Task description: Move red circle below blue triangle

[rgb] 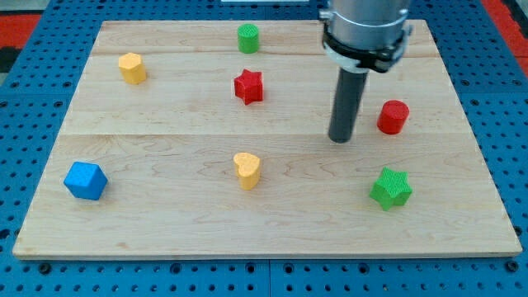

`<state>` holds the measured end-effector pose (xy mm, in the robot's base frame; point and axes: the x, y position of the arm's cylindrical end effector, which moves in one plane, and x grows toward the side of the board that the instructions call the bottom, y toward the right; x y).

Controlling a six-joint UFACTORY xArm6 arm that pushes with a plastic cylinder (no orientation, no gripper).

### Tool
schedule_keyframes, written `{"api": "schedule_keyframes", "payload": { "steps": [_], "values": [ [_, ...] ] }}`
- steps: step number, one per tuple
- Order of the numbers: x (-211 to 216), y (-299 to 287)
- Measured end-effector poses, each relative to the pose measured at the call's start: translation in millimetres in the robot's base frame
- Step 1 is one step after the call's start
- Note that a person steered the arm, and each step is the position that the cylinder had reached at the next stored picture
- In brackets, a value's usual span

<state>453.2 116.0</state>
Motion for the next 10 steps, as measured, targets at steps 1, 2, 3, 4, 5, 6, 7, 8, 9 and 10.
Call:
{"api": "schedule_keyframes", "payload": {
  "steps": [1,2,3,4,5,6,7,8,9,10],
  "values": [
    [5.0,51.2],
    [-6.9,74.6],
    [-22.5,51.4],
    [-40.2,42.1],
    [-48.6,44.8],
    [-58.6,49.2],
    [-63.3,60.9],
    [-77.1,69.6],
    [-102.8,69.6],
    [-107.1,69.7]
  ]
}}
